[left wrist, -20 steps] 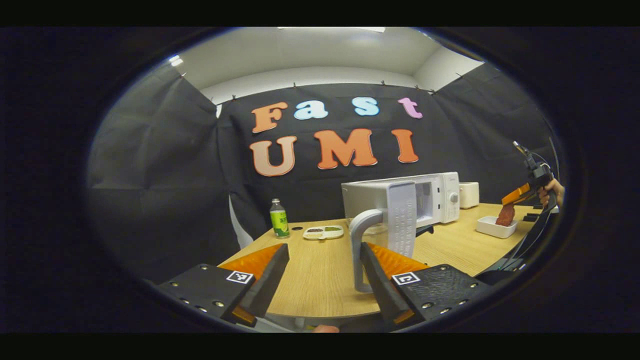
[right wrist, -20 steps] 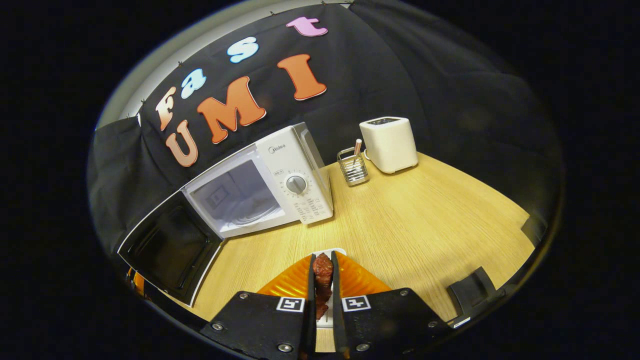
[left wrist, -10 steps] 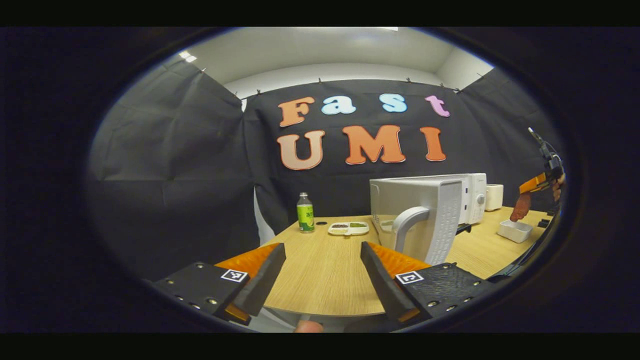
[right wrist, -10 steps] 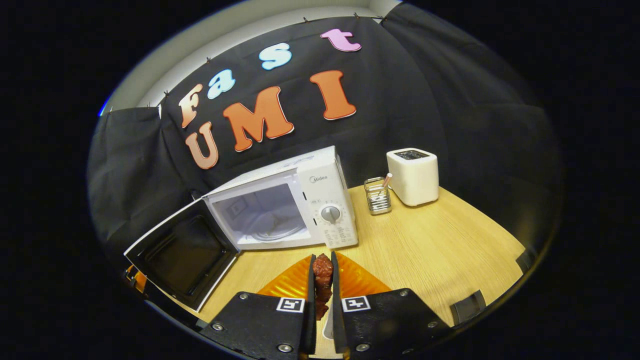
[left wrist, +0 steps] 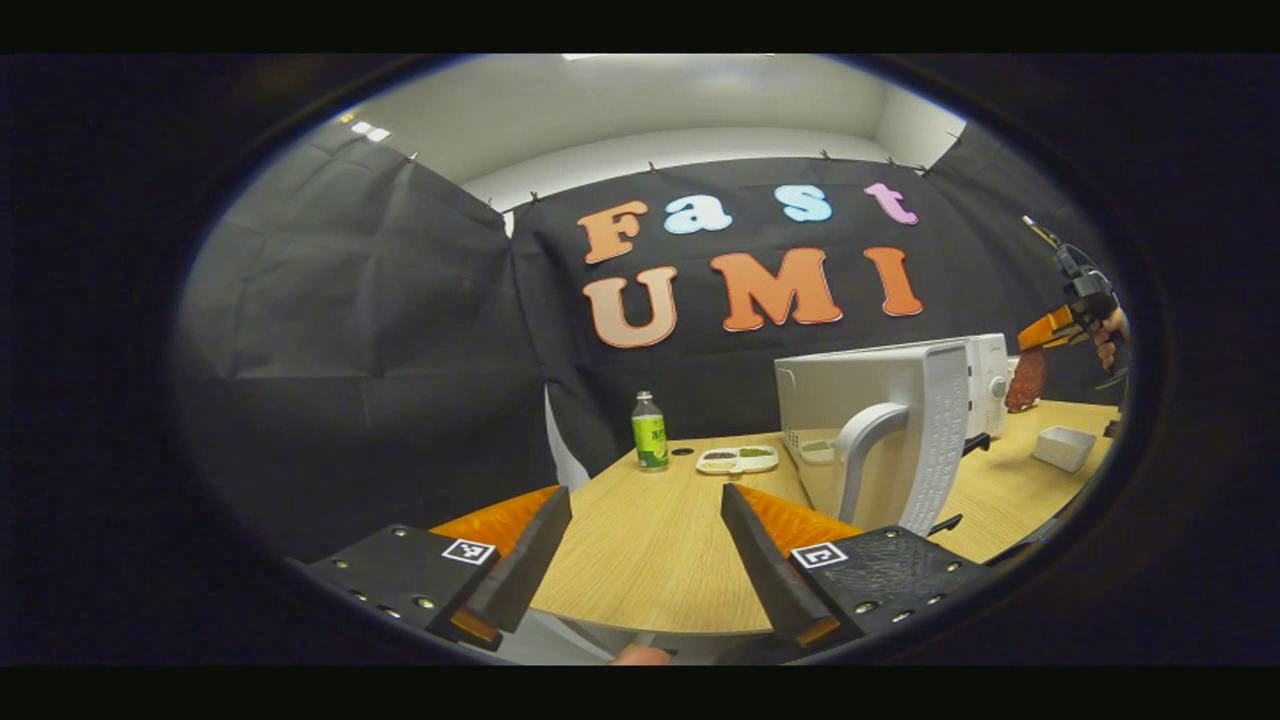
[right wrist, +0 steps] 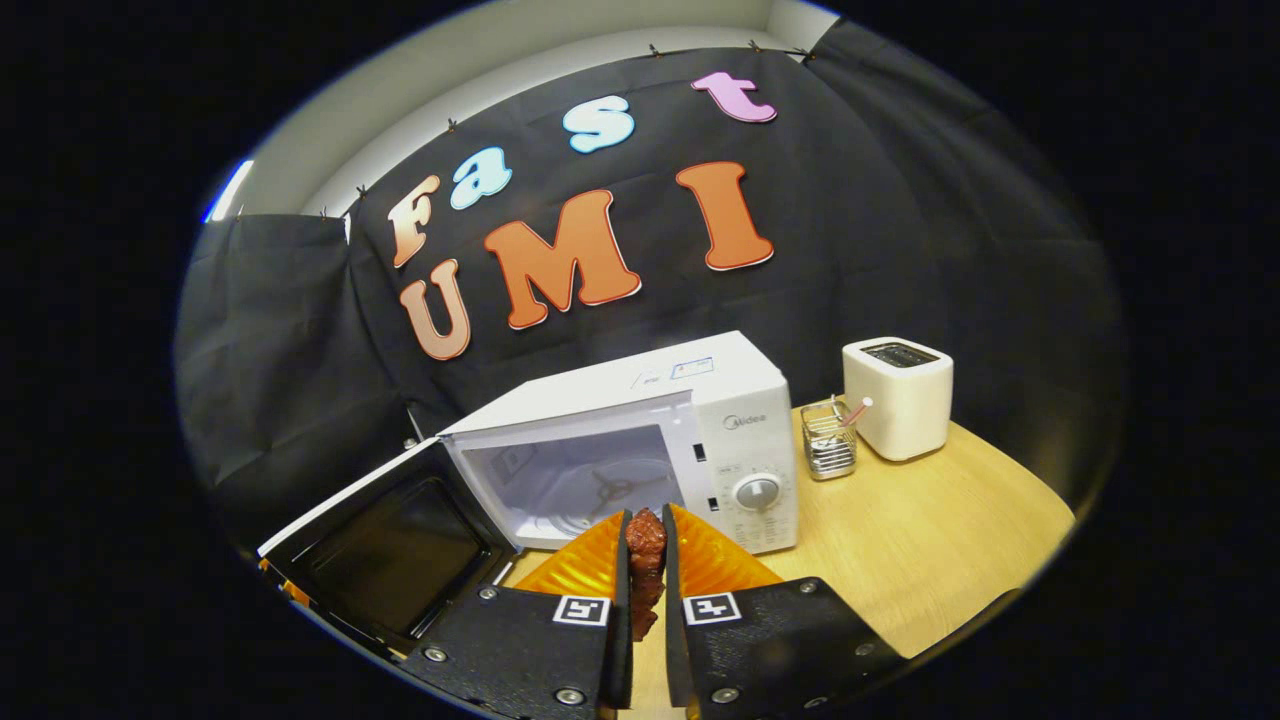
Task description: Open the microwave oven with the left hand, put the food in, and close the microwave oven.
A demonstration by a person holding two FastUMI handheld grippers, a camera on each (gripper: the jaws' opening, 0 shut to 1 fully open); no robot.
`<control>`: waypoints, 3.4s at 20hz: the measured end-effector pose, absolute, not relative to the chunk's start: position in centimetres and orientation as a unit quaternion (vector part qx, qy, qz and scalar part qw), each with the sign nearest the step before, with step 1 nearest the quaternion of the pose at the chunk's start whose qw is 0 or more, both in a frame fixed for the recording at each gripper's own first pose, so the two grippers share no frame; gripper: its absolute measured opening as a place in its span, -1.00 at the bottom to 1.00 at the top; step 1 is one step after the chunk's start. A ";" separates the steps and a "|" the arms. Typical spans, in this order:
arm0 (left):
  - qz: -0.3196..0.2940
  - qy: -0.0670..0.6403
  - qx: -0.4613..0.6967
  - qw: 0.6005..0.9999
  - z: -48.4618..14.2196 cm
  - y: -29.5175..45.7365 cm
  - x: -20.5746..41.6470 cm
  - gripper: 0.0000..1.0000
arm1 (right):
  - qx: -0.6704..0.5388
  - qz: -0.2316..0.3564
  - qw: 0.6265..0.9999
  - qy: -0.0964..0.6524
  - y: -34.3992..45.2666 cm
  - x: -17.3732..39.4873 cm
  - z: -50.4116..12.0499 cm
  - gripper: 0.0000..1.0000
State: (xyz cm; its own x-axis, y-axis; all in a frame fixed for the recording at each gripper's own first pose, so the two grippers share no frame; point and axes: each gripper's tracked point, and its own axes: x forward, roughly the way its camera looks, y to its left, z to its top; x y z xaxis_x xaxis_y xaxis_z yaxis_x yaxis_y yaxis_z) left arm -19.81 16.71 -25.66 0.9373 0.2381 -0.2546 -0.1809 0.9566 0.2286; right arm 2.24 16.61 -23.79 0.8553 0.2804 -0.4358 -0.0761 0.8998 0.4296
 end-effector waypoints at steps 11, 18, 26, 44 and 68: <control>0.131 0.138 0.119 0.974 -24.6 18.2 -21.6 0.82 | 0.253 0.129 0.923 0.261 25.2 8.0 -26.9 -0.75; 0.150 0.134 0.112 0.973 -24.0 18.5 -22.0 0.86 | 0.318 0.076 0.910 0.254 26.9 11.4 -30.8 -0.75; 0.171 0.137 0.103 0.970 -24.0 19.3 -23.0 0.82 | 0.395 0.014 0.884 0.248 27.1 15.3 -35.0 -0.75; 0.159 0.158 0.096 0.970 -25.7 19.0 -21.6 0.86 | 0.404 -0.072 0.890 0.201 28.2 21.6 -40.7 -0.67; 0.020 0.166 0.076 0.983 -29.0 5.5 -17.1 0.80 | 0.194 0.087 0.958 0.193 22.3 7.7 -30.2 0.70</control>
State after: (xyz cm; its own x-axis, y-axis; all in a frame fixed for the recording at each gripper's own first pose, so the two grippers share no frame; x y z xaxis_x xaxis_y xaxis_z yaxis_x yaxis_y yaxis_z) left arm -17.07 5.51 -29.02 0.9441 0.0641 -0.3234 -0.0133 0.9875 0.1569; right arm 7.66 22.27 -30.24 0.9104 0.2421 -0.3356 -0.0921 0.9092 0.4060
